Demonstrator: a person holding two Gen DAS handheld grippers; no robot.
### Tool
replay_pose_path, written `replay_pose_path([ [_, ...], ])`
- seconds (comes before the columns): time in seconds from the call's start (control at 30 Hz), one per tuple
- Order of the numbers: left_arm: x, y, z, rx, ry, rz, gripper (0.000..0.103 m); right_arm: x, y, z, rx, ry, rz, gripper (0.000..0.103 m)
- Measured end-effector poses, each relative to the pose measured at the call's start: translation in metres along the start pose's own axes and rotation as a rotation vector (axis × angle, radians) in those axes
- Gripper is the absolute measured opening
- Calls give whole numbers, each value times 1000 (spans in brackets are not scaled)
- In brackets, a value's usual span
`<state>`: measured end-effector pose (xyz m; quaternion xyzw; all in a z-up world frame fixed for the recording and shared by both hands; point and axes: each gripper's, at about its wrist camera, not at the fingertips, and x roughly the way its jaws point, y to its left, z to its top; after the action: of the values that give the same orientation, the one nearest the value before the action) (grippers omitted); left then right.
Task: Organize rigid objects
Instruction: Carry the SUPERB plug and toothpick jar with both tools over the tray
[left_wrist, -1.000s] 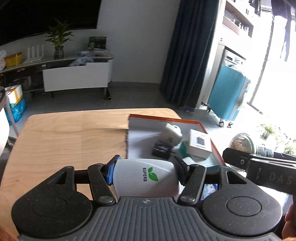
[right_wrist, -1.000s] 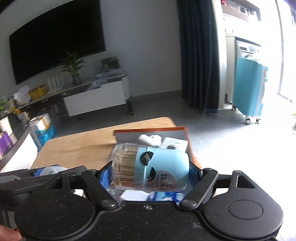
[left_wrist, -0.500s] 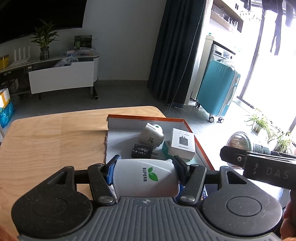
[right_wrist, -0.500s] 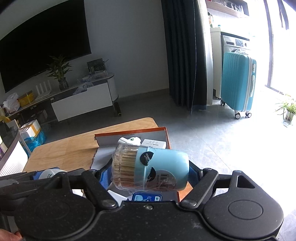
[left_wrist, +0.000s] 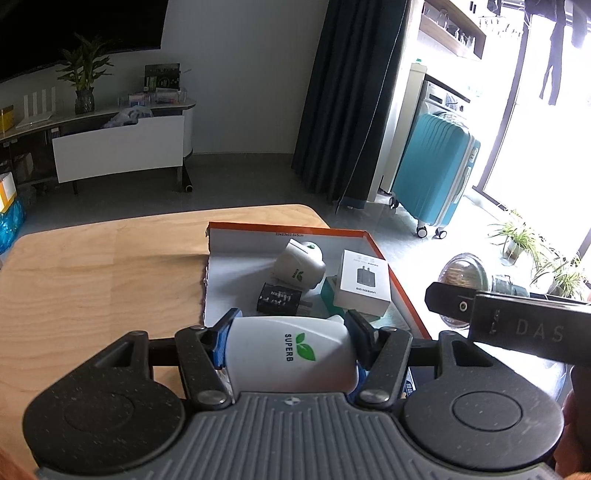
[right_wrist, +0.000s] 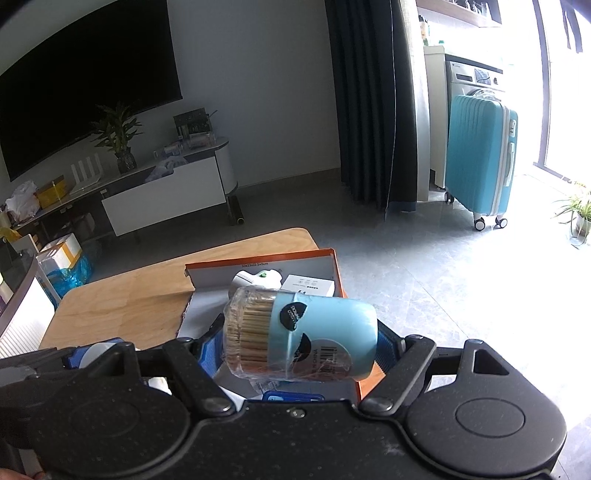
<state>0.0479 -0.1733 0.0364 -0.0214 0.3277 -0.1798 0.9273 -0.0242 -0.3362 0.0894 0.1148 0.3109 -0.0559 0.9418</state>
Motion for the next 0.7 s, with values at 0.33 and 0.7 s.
replay_pose_path([
  [0.33, 8, 2, 1, -4, 17, 2, 61, 13, -2, 2, 7, 27, 2, 91],
  [0.7, 16, -2, 4, -5, 19, -12, 61, 17, -8, 6, 18, 1, 20, 91],
])
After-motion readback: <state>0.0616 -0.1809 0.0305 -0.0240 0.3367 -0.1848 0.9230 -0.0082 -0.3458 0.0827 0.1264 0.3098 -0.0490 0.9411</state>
